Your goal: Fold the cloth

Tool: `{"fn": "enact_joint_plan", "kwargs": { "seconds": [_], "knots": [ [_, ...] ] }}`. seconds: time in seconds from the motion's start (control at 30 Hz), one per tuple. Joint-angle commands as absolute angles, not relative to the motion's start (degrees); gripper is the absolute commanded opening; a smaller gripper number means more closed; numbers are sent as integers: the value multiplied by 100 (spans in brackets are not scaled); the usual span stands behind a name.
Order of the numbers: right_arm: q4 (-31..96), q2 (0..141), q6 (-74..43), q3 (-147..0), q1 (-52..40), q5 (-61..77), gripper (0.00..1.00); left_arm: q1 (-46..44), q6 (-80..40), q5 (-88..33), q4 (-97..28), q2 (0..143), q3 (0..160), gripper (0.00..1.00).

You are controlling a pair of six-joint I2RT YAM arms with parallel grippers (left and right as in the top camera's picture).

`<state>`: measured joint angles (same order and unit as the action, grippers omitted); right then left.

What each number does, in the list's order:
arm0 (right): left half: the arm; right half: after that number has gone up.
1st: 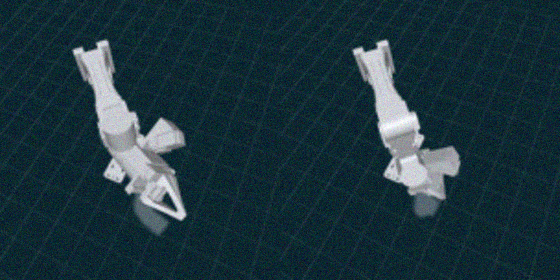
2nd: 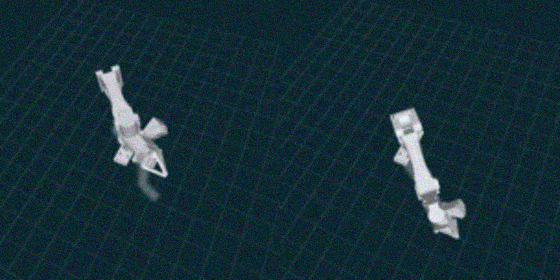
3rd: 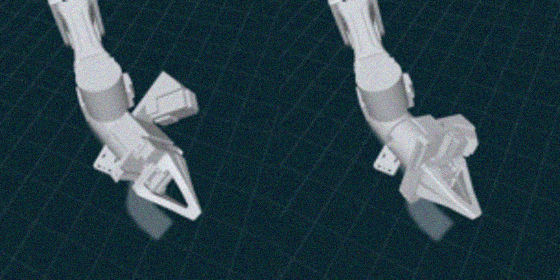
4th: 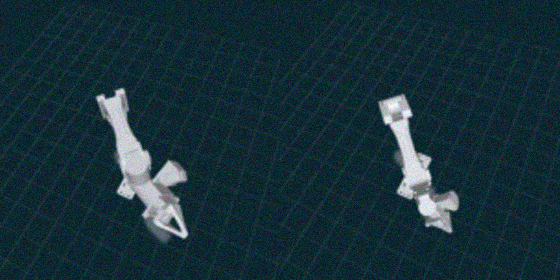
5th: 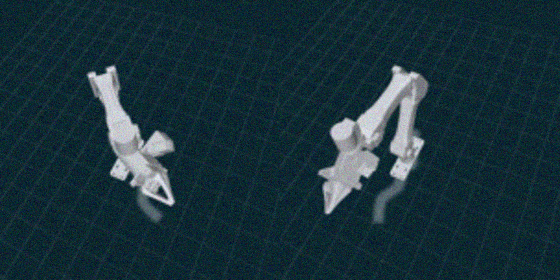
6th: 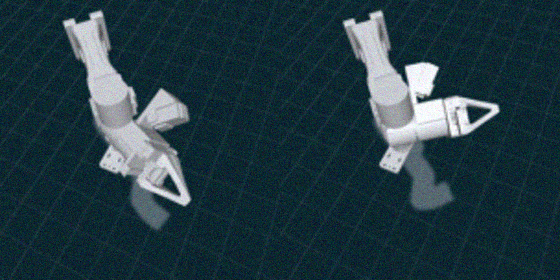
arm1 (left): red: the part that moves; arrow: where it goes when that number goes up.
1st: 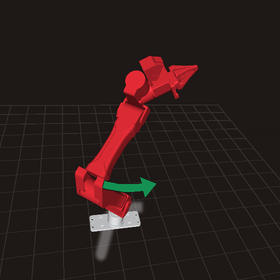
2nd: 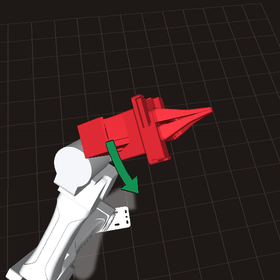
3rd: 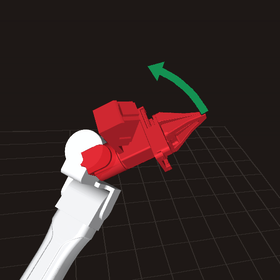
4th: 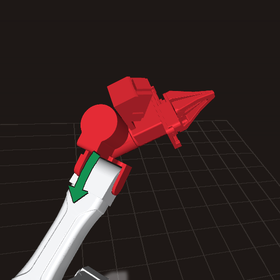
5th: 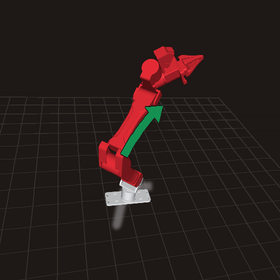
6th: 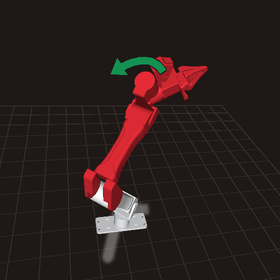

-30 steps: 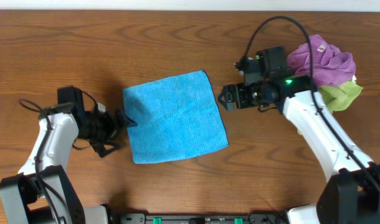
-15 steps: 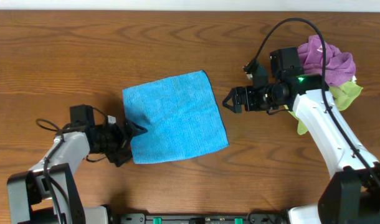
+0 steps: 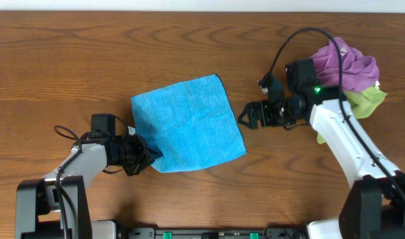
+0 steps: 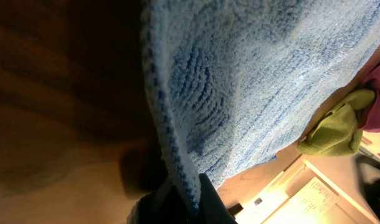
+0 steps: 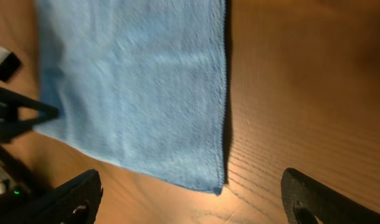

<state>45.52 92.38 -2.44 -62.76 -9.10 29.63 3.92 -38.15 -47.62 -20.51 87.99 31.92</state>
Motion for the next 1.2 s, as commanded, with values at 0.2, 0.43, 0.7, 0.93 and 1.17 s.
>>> {"fn": "enact_joint_plan", "kwargs": {
  "seconds": [0.2,0.43,0.7,0.93,1.17],
  "knots": [
    [3575,9216,-561,-4866,-871,3570,89,421,-3566,-5113,-2073,8838,3177,6],
    [3179,9216,-731,-4469,-991,3708,84,421,-3461,-5260,-2099,8838,3177,6],
    [2458,9227,-1074,-4145,-1162,3448,80,421,-3277,-5408,-2228,8838,3177,6],
    [2082,9408,-1288,-4139,-1264,3430,76,421,-3164,-5408,-2390,8838,3177,6],
    [1920,9926,-1321,-4141,-1522,3430,67,421,-3079,-5408,-2482,8838,3177,6]
  ]
}}
